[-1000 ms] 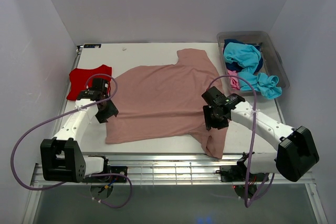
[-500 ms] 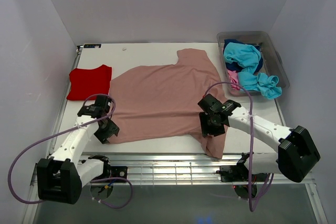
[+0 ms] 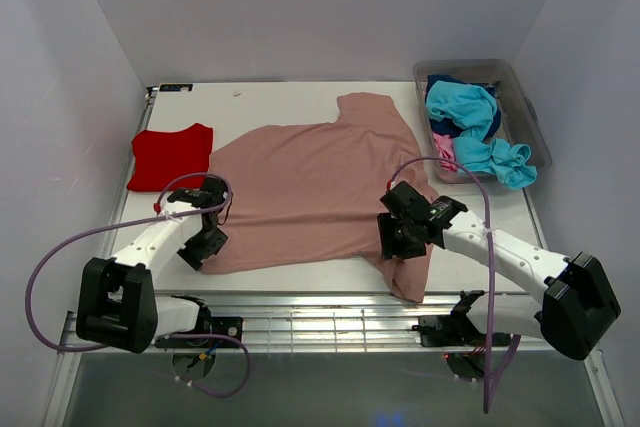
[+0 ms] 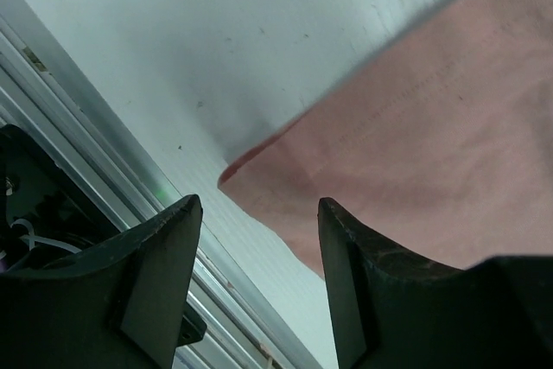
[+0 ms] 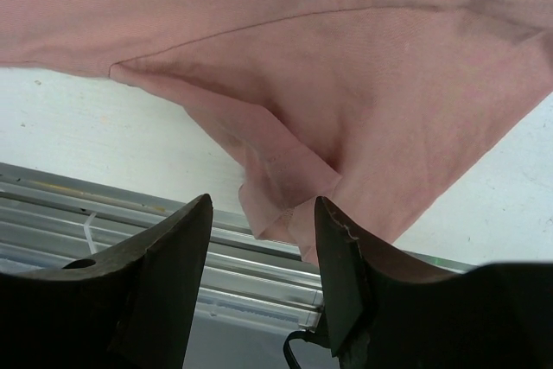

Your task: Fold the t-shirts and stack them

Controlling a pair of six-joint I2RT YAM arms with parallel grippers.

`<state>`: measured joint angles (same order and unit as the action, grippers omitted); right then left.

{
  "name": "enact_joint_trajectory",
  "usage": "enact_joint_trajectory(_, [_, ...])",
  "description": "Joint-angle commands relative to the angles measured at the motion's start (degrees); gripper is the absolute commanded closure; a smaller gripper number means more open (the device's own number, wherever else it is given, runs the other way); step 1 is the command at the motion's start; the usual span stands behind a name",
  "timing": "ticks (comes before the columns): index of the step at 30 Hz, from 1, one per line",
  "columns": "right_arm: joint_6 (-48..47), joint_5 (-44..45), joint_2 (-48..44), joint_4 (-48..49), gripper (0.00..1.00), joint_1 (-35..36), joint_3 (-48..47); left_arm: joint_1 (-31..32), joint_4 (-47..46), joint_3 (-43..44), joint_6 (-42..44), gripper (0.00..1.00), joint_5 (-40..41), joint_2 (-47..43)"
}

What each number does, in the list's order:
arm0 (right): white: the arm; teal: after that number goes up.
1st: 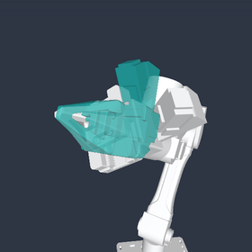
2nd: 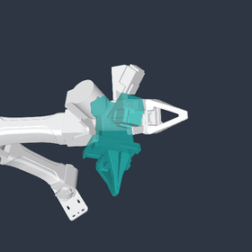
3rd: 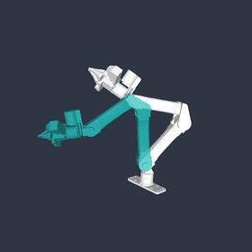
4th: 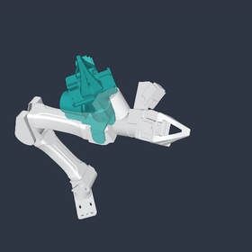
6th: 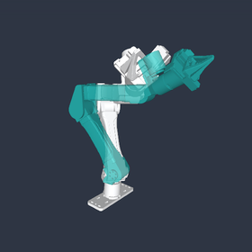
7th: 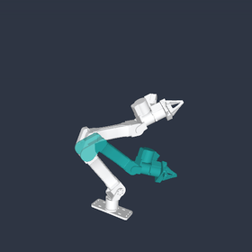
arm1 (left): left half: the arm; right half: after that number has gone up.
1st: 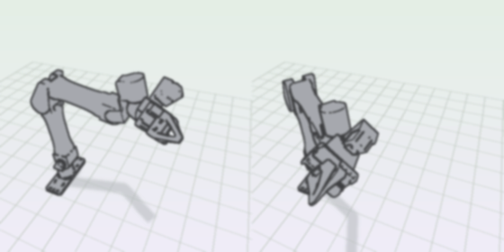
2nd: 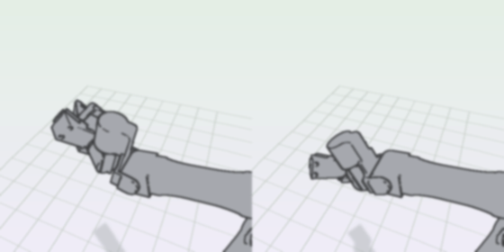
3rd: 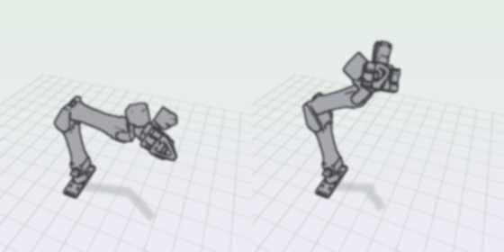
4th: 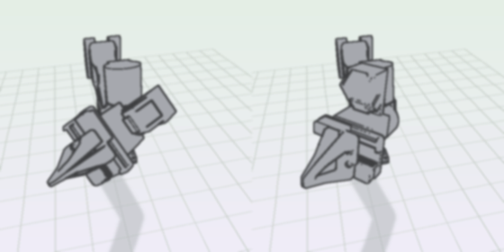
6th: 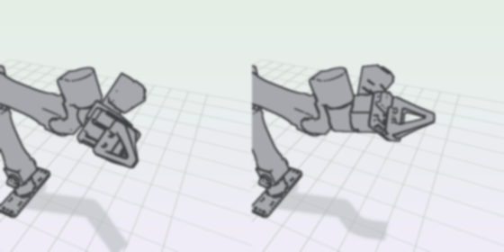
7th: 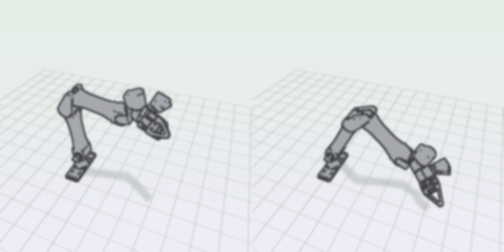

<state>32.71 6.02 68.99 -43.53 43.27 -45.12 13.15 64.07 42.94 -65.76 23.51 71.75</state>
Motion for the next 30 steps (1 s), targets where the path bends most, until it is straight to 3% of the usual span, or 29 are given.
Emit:
enact_joint_trajectory(1, [1.2,-0.3,-2.6,0.6,0.43,0.4,0.5,0.4,0.0,-1.8,-6.7,0.33,5.7,0.3])
enact_joint_trajectory(17, [4.7,2.9,-2.6,-2.5,0.42,0.5,3.4,0.4,-12.7,-12.2,-6.7,0.37,1.5,1.6])
enact_joint_trajectory(25, [6.3,5.4,0.4,-3.8,0.4,0.4,6.7,0.5,-12.0,-9.7,-7.5,0.64,4.1,1.0])
enact_joint_trajectory(30, [8.9,6.1,0.4,-5.0,0.39,0.9,9.2,0.3,-12.0,-7.2,-6.8,0.69,4.5,1.8])
